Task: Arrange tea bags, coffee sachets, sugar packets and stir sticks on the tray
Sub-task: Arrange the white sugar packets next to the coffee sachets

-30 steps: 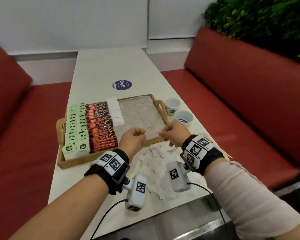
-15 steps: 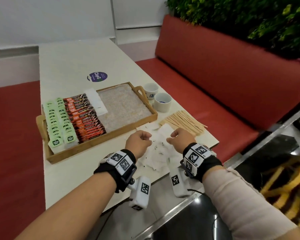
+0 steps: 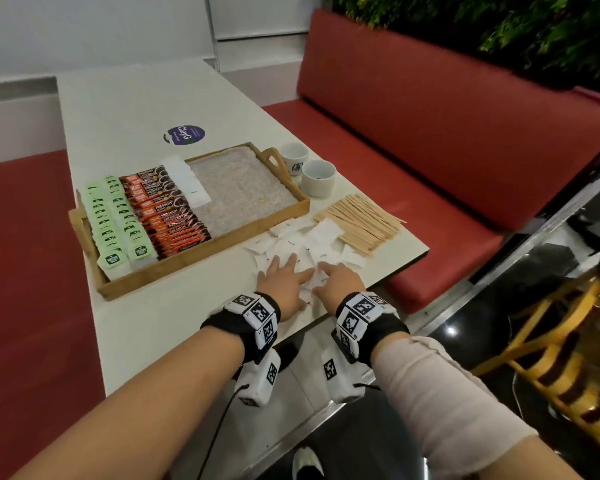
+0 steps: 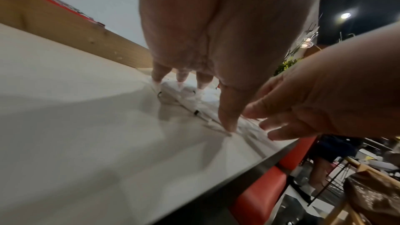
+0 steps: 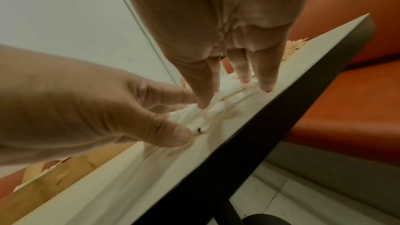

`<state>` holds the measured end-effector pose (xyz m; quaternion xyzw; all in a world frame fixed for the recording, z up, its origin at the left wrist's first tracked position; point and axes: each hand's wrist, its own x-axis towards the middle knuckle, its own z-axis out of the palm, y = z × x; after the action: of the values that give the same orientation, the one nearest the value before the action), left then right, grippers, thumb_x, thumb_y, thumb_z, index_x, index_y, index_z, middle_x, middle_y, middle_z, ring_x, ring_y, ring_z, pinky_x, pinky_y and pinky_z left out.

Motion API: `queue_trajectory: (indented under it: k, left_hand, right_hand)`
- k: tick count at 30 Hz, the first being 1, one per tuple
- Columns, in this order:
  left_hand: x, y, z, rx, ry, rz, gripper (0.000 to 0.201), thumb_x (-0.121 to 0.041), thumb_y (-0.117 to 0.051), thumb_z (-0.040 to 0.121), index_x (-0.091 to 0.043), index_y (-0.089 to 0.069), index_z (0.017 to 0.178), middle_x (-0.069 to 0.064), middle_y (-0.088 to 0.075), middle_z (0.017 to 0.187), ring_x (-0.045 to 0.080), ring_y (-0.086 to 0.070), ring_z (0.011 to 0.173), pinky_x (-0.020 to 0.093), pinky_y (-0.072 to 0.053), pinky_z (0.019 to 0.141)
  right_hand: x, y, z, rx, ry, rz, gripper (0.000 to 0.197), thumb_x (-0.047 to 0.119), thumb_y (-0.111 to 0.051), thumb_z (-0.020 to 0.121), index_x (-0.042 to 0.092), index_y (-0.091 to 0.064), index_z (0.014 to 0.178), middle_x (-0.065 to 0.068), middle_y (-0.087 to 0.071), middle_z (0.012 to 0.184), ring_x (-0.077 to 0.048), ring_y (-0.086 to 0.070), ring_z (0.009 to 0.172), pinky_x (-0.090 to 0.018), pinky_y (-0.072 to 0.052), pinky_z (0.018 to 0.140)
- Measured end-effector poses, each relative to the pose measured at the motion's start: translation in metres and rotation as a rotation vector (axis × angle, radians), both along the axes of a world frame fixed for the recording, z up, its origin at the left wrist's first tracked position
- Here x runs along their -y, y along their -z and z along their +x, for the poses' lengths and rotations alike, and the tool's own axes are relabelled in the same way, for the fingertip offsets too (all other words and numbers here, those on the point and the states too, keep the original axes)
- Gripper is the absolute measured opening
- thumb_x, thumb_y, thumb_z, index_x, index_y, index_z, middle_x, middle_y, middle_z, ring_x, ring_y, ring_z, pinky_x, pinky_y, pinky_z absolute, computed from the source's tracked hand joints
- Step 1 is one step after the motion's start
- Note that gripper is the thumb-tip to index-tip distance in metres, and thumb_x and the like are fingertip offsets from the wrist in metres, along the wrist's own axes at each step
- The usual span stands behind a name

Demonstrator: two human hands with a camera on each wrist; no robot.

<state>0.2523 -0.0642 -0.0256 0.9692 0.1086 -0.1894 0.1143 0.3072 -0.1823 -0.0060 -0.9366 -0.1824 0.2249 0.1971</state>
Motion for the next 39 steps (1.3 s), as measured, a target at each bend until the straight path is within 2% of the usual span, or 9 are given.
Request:
queue_trajectory:
  k: [5, 8, 12, 19, 27, 29, 31, 34, 39]
  left_hand:
    - [-0.020, 0.002, -0.019, 0.071, -0.079, -0.039, 0.071, -0.031, -0.059, 0.090, -0.036, -0.021, 0.149, 0.002, -0.003, 0.161, 0.031, -0.003, 0.146, 0.052, -0.016, 0.116]
    - [-0.031, -0.001, -0.026, 0.186, -0.151, -0.145, 0.067, -0.033, -0.068, 0.083, -0.027, -0.039, 0.143, 0.004, -0.026, 0.155, 0.028, -0.022, 0.142, 0.040, -0.021, 0.116]
    - [-0.039, -0.002, -0.030, 0.339, -0.332, -0.287, 0.056, -0.031, -0.077, 0.075, -0.022, -0.057, 0.126, 0.001, -0.048, 0.140, 0.023, -0.038, 0.131, 0.032, -0.028, 0.109]
    - [-0.044, 0.001, -0.028, 0.316, -0.388, -0.267, 0.040, -0.025, -0.080, 0.071, -0.027, -0.064, 0.108, 0.001, -0.050, 0.135, 0.023, -0.042, 0.126, 0.037, -0.034, 0.107]
    - [-0.047, -0.002, -0.020, 0.312, -0.399, -0.269, 0.043, -0.018, -0.079, 0.073, -0.022, -0.061, 0.112, 0.006, -0.050, 0.128, 0.026, -0.045, 0.122, 0.034, -0.037, 0.102]
    - [-0.048, -0.002, -0.019, 0.323, -0.413, -0.281, 0.042, -0.016, -0.077, 0.074, -0.022, -0.061, 0.113, 0.005, -0.048, 0.129, 0.025, -0.044, 0.123, 0.033, -0.036, 0.103]
    - [-0.049, -0.002, -0.018, 0.341, -0.429, -0.287, 0.041, -0.014, -0.077, 0.075, -0.023, -0.061, 0.111, 0.005, -0.047, 0.129, 0.024, -0.044, 0.123, 0.032, -0.036, 0.104]
    - [-0.051, -0.002, -0.018, 0.367, -0.436, -0.292, 0.039, -0.013, -0.076, 0.075, -0.022, -0.062, 0.110, 0.006, -0.046, 0.128, 0.023, -0.045, 0.121, 0.030, -0.036, 0.102]
    - [-0.054, -0.001, -0.019, 0.409, -0.477, -0.324, 0.031, -0.011, -0.075, 0.075, -0.021, -0.056, 0.097, 0.004, -0.045, 0.119, 0.022, -0.048, 0.111, 0.025, -0.037, 0.087]
  right_hand:
    - [-0.016, 0.000, -0.015, 0.020, -0.066, 0.010, 0.051, 0.021, -0.055, 0.092, 0.022, -0.043, 0.141, -0.008, -0.042, 0.142, -0.025, -0.046, 0.127, -0.031, -0.039, 0.102]
    - [-0.026, 0.002, -0.022, 0.010, -0.054, 0.076, 0.045, 0.020, -0.057, 0.090, 0.019, -0.051, 0.134, -0.005, -0.049, 0.138, -0.022, -0.050, 0.124, -0.028, -0.039, 0.099]
    - [-0.037, 0.003, -0.023, -0.022, 0.124, 0.235, 0.033, 0.027, -0.060, 0.090, 0.013, -0.059, 0.120, -0.008, -0.052, 0.130, -0.024, -0.058, 0.109, -0.027, -0.042, 0.087]
    - [-0.055, 0.003, 0.001, -0.089, 0.423, 0.258, 0.071, 0.036, -0.065, 0.087, 0.004, -0.027, 0.138, -0.015, -0.035, 0.140, -0.036, -0.048, 0.121, -0.043, -0.042, 0.094]
    - [-0.076, 0.005, 0.014, -0.138, 0.352, 0.066, 0.084, 0.046, -0.072, 0.077, 0.001, -0.030, 0.134, -0.014, -0.044, 0.134, -0.030, -0.050, 0.120, -0.037, -0.044, 0.092]
    - [-0.077, 0.004, 0.016, -0.194, 0.343, 0.077, 0.077, 0.044, -0.074, 0.075, 0.002, -0.039, 0.129, -0.013, -0.054, 0.125, -0.028, -0.058, 0.110, -0.034, -0.048, 0.081]
    - [-0.076, 0.003, 0.019, -0.217, 0.276, 0.073, 0.058, 0.044, -0.072, 0.078, 0.003, -0.053, 0.114, -0.009, -0.063, 0.106, -0.025, -0.062, 0.094, -0.030, -0.045, 0.070]
    - [-0.076, 0.001, 0.019, -0.242, 0.219, 0.075, 0.040, 0.044, -0.068, 0.081, 0.007, -0.057, 0.091, -0.007, -0.060, 0.089, -0.023, -0.057, 0.080, -0.028, -0.042, 0.066]
    - [-0.078, -0.001, 0.018, -0.281, 0.248, 0.179, 0.040, 0.041, -0.064, 0.082, 0.006, -0.062, 0.100, -0.008, -0.061, 0.093, -0.027, -0.061, 0.090, -0.029, -0.041, 0.071]
